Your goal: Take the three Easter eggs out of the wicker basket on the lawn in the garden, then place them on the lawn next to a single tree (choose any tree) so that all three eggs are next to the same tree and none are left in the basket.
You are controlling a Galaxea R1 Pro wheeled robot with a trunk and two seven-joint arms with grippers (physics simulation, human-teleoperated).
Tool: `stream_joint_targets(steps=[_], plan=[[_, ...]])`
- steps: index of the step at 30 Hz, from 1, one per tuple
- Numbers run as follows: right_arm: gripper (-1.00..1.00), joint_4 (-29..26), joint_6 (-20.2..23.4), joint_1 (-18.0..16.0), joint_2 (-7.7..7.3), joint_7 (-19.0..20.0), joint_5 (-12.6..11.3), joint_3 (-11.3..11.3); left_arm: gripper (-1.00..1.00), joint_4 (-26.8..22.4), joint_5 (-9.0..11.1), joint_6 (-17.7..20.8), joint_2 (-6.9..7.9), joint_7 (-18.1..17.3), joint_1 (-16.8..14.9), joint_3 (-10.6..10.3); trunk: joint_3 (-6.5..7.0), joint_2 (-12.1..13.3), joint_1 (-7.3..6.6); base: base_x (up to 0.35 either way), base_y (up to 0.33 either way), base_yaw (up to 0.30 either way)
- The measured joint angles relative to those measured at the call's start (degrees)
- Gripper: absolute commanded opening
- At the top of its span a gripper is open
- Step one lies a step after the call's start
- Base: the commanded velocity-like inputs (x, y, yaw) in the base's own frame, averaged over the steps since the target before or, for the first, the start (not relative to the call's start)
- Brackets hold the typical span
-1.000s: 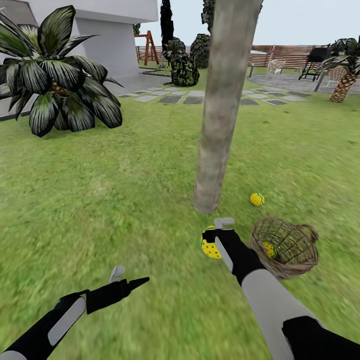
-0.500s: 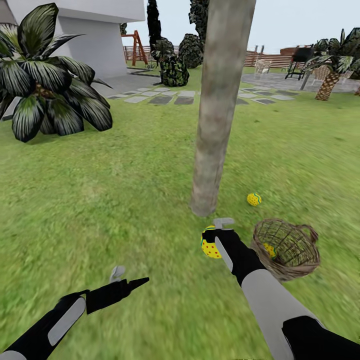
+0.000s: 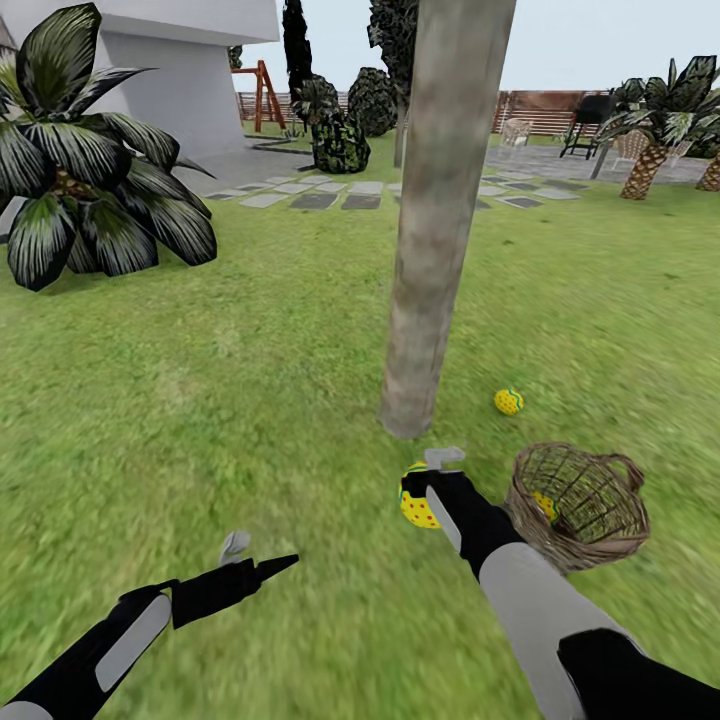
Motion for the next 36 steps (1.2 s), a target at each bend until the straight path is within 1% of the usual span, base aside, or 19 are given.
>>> stream_joint_targets(steps=[2, 3, 5, 6, 7, 10, 14, 19, 23, 27, 36], plan=[[-1.0, 2.9, -2.4, -0.1, 0.01, 0.1, 0.1, 0.0, 1.0, 0.0, 0.0, 0.0, -0.03, -0.1, 0.0, 0.0, 0.0, 0.0, 0.0, 0.0, 0.0, 0.0], [-1.0, 6.0, -3.8, -0.4, 0.0, 0.1, 0.3, 0.0, 1.0, -0.4, 0.0, 0.0, -0.04, -0.4, 0.0, 0.0, 0.0, 0.0, 0.0, 0.0, 0.0, 0.0], [-1.0, 10.8, -5.1, -0.9, 0.0, 0.1, 0.4, -0.1, 1.0, -0.9, 0.1, 0.0, -0.08, -0.9, 0.0, -0.1, 0.0, 0.0, 0.0, 0.0, 0.0, 0.0], [-1.0, 11.5, -6.3, -1.1, 0.01, 0.1, 0.4, -0.1, 1.0, -1.0, 0.1, 0.0, -0.06, -1.0, 0.0, -0.1, 0.0, 0.0, 0.0, 0.0, 0.0, 0.0], [-1.0, 11.8, -7.3, -1.1, 0.01, 0.1, 0.3, -0.1, 1.0, -1.7, 0.1, 0.0, -0.03, -1.0, 0.0, -0.1, 0.0, 0.0, 0.0, 0.0, 0.0, 0.0], [-1.0, 11.8, -8.2, -1.1, 0.01, 0.1, 0.1, -0.2, 1.0, -4.5, 0.2, 0.2, 0.24, -1.0, 0.0, -0.1, 0.0, 0.0, 0.0, 0.0, 0.0, 0.0], [-1.0, 11.6, -8.2, -1.1, 0.01, 0.1, 0.1, -0.1, 1.0, -5.1, 0.1, 0.3, 0.4, -1.1, 0.0, -0.1, -0.25, 0.0, 0.0, 0.0, 0.0, 0.0], [-1.0, 11.2, -8.3, -1.1, 0.01, 0.8, 0.1, -0.1, 1.0, -5.0, 0.2, 0.4, 0.14, -1.1, 0.0, -0.2, -0.7, 0.0, 0.0, 0.0, 0.0, 0.0], [-1.0, 11.3, -8.3, -1.1, 0.09, 1.1, 0.0, 0.0, 1.0, -4.9, 0.2, 0.4, 0.1, -1.0, 0.0, -0.2, -1.78, -1.6, 0.87, 0.0, 0.0, 0.0], [-1.0, 11.3, -9.5, -1.0, 0.49, 1.1, 0.0, 0.0, 1.0, -4.6, 0.2, 0.4, 0.09, -1.0, 0.0, -0.1, -2.86, -3.2, 1.75, 0.0, 0.0, 0.0], [-1.0, 11.3, -9.5, -1.0, 0.53, 1.1, 0.0, 0.0, 1.0, -4.4, 0.2, 0.4, -0.06, -0.9, 0.0, -0.2, -5.31, -6.8, 3.73, 0.0, 0.0, 0.0]])
